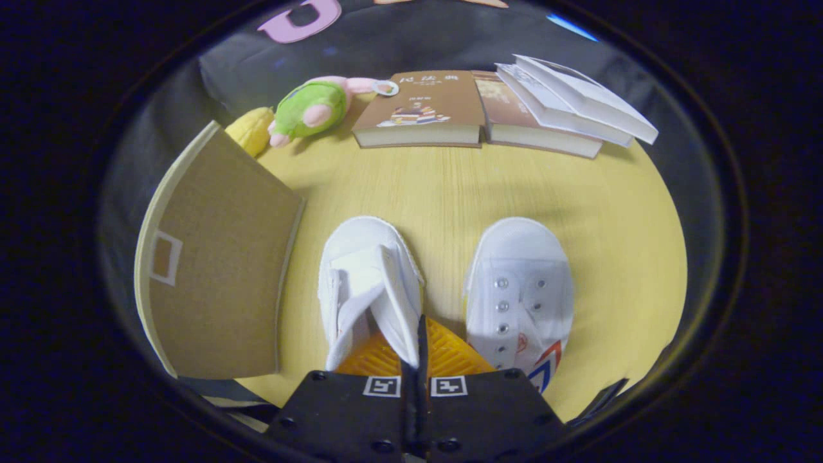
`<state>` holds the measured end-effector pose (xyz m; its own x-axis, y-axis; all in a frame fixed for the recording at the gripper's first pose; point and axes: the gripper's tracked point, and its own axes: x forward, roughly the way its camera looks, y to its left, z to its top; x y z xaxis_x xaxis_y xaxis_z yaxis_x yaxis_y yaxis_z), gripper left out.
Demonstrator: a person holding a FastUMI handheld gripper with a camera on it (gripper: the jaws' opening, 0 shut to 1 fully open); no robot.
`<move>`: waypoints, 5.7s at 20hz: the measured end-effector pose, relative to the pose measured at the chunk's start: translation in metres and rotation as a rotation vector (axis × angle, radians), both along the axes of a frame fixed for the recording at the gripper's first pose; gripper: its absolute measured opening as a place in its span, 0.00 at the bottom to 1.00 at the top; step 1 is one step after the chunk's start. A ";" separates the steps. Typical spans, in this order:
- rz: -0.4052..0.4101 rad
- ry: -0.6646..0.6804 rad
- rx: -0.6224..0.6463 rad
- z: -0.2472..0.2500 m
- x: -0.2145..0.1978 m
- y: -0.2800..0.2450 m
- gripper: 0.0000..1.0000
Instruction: Open the storage box then place both shoes into the box .Put the left shoe in first, then the right shoe, with the right side of both shoes facing outward in a uniform manner.
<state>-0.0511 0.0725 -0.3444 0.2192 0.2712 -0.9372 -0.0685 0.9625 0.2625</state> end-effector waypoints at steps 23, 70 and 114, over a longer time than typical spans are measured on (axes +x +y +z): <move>-0.262 -0.132 0.443 0.224 0.042 0.140 0.03; -0.031 -0.365 0.065 0.161 0.016 -0.066 1.00; -0.198 0.104 0.266 0.060 -0.017 -0.077 0.05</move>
